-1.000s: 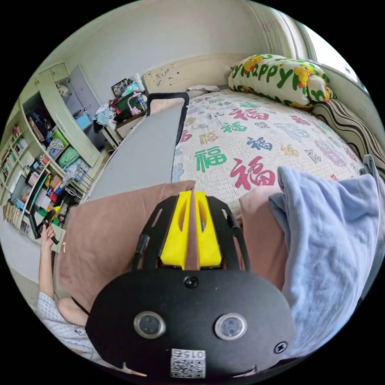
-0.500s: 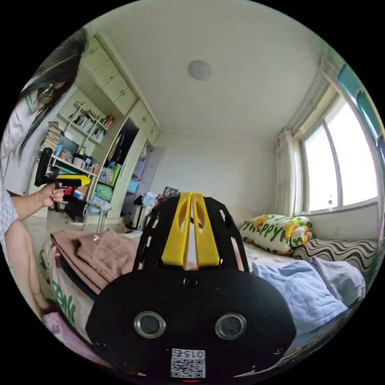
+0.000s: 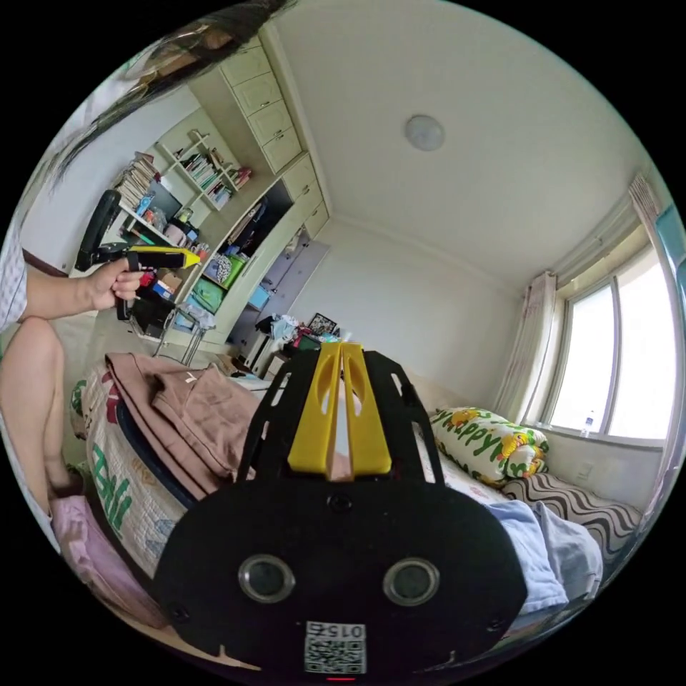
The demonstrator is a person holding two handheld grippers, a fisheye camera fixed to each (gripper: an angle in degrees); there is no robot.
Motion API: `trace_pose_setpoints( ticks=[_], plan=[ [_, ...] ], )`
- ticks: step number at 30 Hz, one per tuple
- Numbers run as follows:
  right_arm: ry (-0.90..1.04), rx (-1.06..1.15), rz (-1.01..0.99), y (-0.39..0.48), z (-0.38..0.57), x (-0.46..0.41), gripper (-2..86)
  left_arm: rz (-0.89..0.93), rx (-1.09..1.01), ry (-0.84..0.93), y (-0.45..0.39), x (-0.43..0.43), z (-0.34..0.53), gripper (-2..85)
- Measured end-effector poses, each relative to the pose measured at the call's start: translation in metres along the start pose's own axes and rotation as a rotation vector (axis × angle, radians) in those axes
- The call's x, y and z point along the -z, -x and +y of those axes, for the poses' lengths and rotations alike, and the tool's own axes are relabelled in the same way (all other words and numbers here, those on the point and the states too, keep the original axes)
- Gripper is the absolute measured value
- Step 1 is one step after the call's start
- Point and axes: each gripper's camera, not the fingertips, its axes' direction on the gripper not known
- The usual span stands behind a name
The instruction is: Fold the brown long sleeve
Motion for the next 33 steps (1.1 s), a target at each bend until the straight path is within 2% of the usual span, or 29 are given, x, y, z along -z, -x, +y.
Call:
trace_pose_setpoints(
  ticks=[2, 5, 7, 10, 13, 15, 22, 29, 33],
  plan=[
    [0.032, 0.007, -0.081, 0.001, 0.001, -0.013, -0.7, 0.094, 0.014, 0.117, 0.018, -0.015, 0.027, 2.5],
    [0.256, -0.024, -0.253, -0.001, 0.007, -0.056, 0.4, 0.189, -0.016, 0.288, 0.037, -0.040, 0.070, 4.5],
    [0.406, -0.053, -0.418, -0.001, 0.022, -0.093, 5.1, 0.281, -0.057, 0.443, 0.041, -0.057, 0.104, 7.8],
    [0.511, -0.020, -0.524, 0.008, 0.034, -0.122, 8.4, 0.360, -0.202, 0.615, 0.029, -0.068, 0.147, 12.4],
    [0.638, 0.078, -0.603, 0.027, 0.042, -0.147, 10.3, 0.395, -0.333, 0.707, 0.021, -0.067, 0.192, 13.1],
    [0.712, 0.117, -0.559, 0.036, 0.048, -0.165, 10.2, 0.371, -0.379, 0.751, 0.023, -0.068, 0.216, 11.5],
    [0.738, 0.069, -0.582, 0.024, 0.050, -0.194, 5.0, 0.417, -0.338, 0.726, 0.072, -0.049, 0.264, 3.6],
    [0.683, 0.068, -0.517, -0.004, 0.031, -0.183, 4.8, 0.512, -0.295, 0.613, 0.113, -0.003, 0.272, 1.7],
    [0.811, 0.009, -0.672, -0.017, 0.056, -0.200, 4.9, 0.540, -0.400, 0.713, 0.111, -0.004, 0.309, 1.5]
  ],
)
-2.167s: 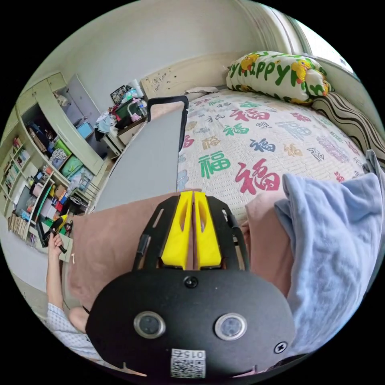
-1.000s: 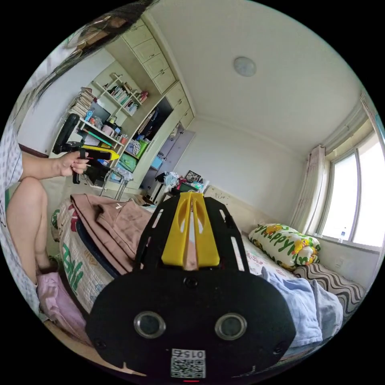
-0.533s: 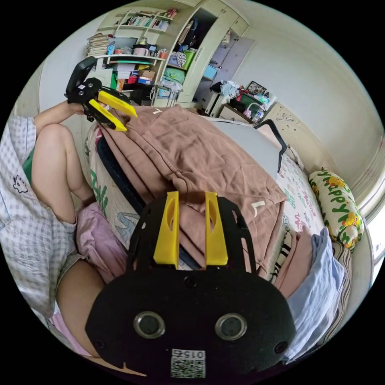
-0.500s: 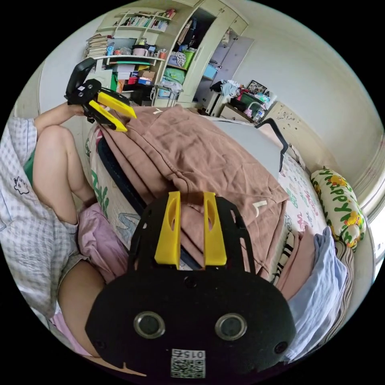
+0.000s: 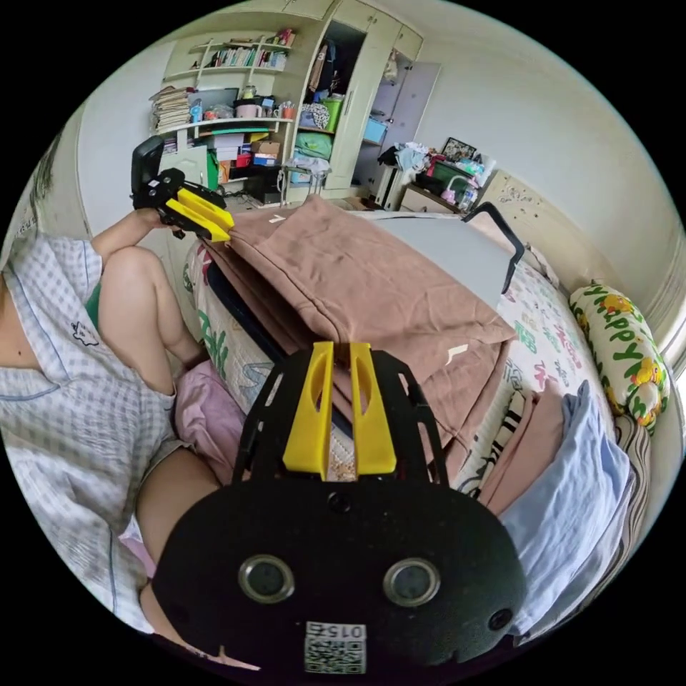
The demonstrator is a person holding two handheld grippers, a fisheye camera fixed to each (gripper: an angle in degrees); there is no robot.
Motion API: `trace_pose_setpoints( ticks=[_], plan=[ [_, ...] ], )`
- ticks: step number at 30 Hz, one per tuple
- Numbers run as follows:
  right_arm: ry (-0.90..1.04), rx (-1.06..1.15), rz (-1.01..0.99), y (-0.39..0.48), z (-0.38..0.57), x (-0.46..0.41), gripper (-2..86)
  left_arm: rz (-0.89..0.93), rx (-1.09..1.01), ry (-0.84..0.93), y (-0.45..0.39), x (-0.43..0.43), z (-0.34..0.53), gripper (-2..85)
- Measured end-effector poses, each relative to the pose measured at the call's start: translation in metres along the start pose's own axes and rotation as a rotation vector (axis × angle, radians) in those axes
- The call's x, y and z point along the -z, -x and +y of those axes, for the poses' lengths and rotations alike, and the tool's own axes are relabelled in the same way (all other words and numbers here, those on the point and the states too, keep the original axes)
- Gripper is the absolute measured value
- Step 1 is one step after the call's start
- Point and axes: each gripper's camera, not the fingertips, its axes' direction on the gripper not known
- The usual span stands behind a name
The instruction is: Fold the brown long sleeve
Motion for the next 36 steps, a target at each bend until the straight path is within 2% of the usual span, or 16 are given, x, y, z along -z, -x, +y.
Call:
trace_pose_setpoints(
  ticks=[2, 5, 9, 11, 14, 18, 23, 26, 29, 31, 36],
  plan=[
    [0.099, 0.008, -0.020, -0.005, 0.001, -0.020, 5.1, 0.045, -0.011, 0.066, 0.005, -0.018, 0.013, 1.4],
    [0.072, 0.018, -0.029, -0.009, 0.008, -0.011, 3.4, 0.114, 0.042, 0.045, 0.026, -0.015, 0.036, 1.2],
    [-0.174, -0.106, 0.027, -0.032, 0.033, 0.026, -0.5, 0.112, 0.114, -0.063, 0.050, 0.014, 0.070, 0.4],
    [-0.214, -0.170, 0.045, -0.042, 0.041, 0.029, -0.8, 0.061, 0.139, -0.075, 0.054, 0.018, 0.082, 0.1],
    [-0.145, -0.221, 0.092, -0.052, 0.044, 0.010, -0.9, 0.035, 0.147, -0.035, 0.058, 0.003, 0.097, -0.2],
    [0.056, -0.200, 0.067, -0.059, 0.047, -0.034, -1.0, 0.042, 0.117, 0.073, 0.053, -0.033, 0.110, -0.2],
    [0.069, -0.215, 0.042, -0.069, 0.067, -0.032, -1.0, 0.070, 0.131, 0.109, 0.060, -0.045, 0.125, -0.1],
    [0.002, -0.275, 0.092, -0.079, 0.091, -0.011, -0.9, 0.106, 0.079, 0.119, 0.060, -0.040, 0.127, 0.2],
    [-0.097, -0.397, 0.148, -0.095, 0.128, 0.013, -0.5, 0.147, 0.071, -0.060, 0.058, -0.007, 0.126, 1.0],
    [-0.138, -0.485, 0.166, -0.108, 0.161, 0.022, 0.7, 0.060, 0.097, -0.222, 0.058, 0.016, 0.115, 3.6],
    [-0.151, -0.558, 0.146, -0.126, 0.205, 0.022, 7.2, -0.084, 0.172, -0.330, 0.068, -0.003, 0.050, 6.5]
  ],
)
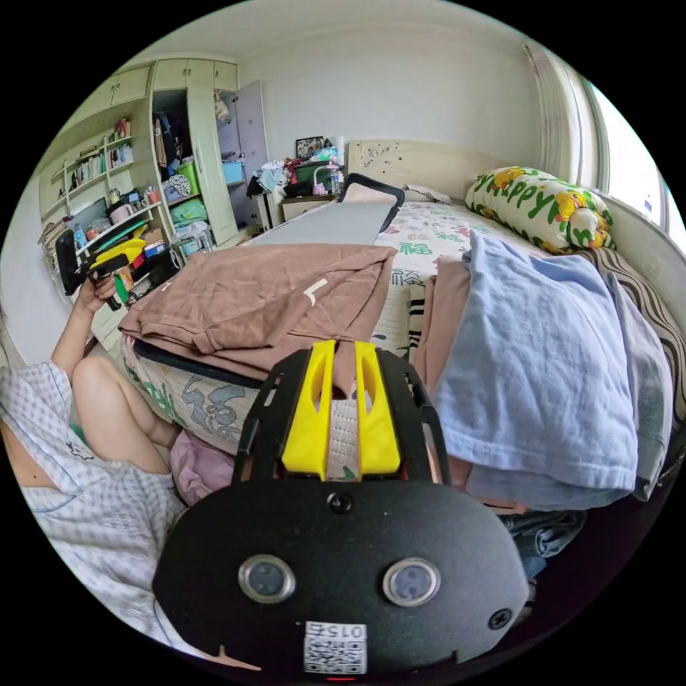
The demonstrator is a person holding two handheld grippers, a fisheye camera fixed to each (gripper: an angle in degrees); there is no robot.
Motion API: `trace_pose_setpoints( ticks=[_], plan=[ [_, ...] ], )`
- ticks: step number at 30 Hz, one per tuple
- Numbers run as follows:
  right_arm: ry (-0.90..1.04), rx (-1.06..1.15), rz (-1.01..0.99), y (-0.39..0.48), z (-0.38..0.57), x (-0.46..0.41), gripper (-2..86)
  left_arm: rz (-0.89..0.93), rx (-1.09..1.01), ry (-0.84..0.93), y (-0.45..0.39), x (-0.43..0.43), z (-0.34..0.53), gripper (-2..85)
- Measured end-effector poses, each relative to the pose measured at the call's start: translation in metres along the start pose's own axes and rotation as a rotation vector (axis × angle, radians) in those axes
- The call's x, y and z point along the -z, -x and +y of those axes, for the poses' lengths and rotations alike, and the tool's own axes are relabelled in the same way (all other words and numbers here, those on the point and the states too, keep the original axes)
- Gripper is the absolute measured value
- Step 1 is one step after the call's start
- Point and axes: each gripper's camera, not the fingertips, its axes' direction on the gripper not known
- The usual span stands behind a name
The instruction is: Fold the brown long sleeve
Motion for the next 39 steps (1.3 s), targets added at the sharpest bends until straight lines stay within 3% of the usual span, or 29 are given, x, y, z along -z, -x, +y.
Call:
trace_pose_setpoints(
  ticks=[8, 13, 17, 22, 25, 32, 39],
  plan=[
    [0.023, -0.110, -0.091, -0.048, 0.024, -0.017, 9.3, 0.146, -0.002, 0.141, -0.017, -0.192, -0.160, 12.6],
    [0.068, -0.092, -0.139, -0.069, 0.039, -0.029, 8.9, 0.221, 0.154, 0.298, -0.020, -0.367, -0.251, 11.8],
    [0.086, -0.062, -0.201, -0.076, 0.049, -0.037, 7.6, 0.213, 0.229, 0.328, -0.038, -0.443, -0.286, 12.4],
    [0.067, -0.057, -0.278, -0.092, 0.055, -0.039, 6.0, 0.158, 0.242, 0.621, -0.052, -0.553, -0.316, 12.5],
    [0.054, -0.033, -0.280, -0.093, 0.057, -0.037, 5.5, 0.065, 0.219, 0.660, -0.059, -0.573, -0.334, 10.9],
    [0.016, -0.052, -0.319, -0.106, 0.063, -0.028, 1.2, 0.144, 0.151, 0.666, -0.077, -0.572, -0.395, 3.8],
    [-0.192, -0.195, -0.317, -0.124, 0.073, 0.028, -0.2, 0.215, 0.253, 0.355, -0.066, -0.462, -0.521, 1.6]
  ],
)
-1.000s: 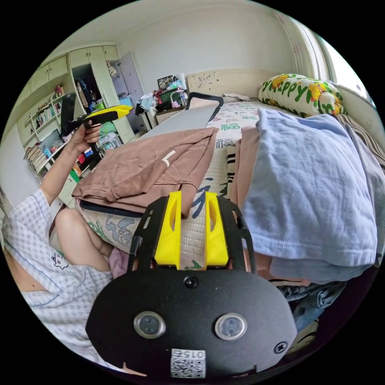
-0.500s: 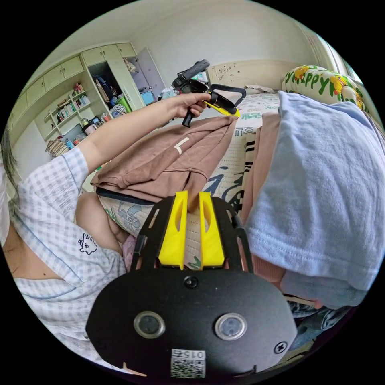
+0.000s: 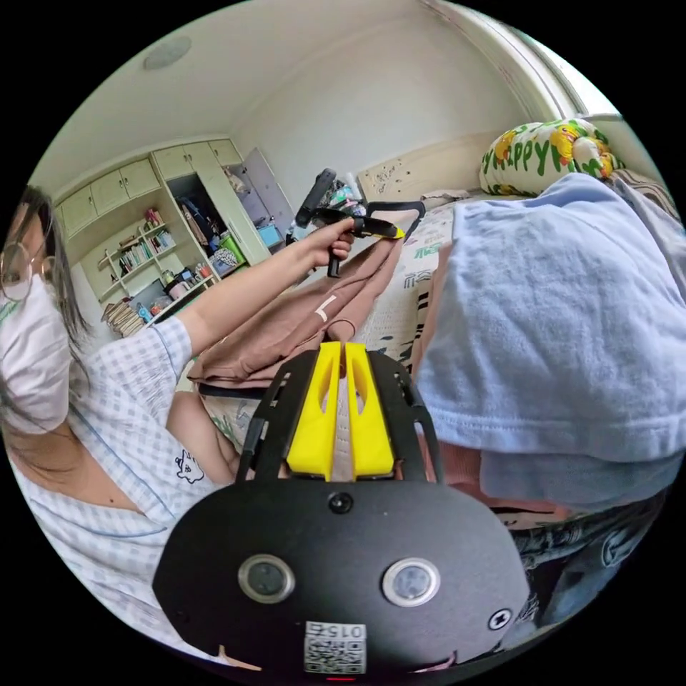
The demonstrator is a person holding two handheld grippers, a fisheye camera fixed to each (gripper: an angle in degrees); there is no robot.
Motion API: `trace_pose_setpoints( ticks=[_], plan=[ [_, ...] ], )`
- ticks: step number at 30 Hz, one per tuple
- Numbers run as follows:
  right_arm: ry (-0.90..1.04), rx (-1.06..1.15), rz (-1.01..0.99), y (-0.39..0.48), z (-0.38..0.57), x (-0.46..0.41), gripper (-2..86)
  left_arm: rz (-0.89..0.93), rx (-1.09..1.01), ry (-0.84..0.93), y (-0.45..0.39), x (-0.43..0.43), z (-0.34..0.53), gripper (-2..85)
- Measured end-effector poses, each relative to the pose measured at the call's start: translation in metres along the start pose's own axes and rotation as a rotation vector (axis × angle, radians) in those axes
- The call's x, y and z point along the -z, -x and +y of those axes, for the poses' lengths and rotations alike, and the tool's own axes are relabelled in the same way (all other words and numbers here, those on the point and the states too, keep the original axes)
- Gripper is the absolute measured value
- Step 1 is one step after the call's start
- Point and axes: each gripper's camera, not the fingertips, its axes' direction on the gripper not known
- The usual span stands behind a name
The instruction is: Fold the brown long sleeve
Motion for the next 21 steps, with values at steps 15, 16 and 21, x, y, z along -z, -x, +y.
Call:
trace_pose_setpoints(
  ticks=[15, 16, 21],
  plan=[
    [0.060, 0.486, -0.530, 0.261, -0.078, -0.087, 0.1, 0.255, 0.238, -0.499, 0.146, 0.465, 0.019, 1.0],
    [0.102, 0.513, -0.569, 0.286, -0.082, -0.112, 0.1, 0.264, 0.289, -0.525, 0.171, 0.490, 0.037, 1.0],
    [0.344, 0.587, -0.597, 0.374, -0.083, -0.216, 0.0, 0.298, 0.525, -0.580, 0.259, 0.544, 0.104, 0.8]
  ],
)
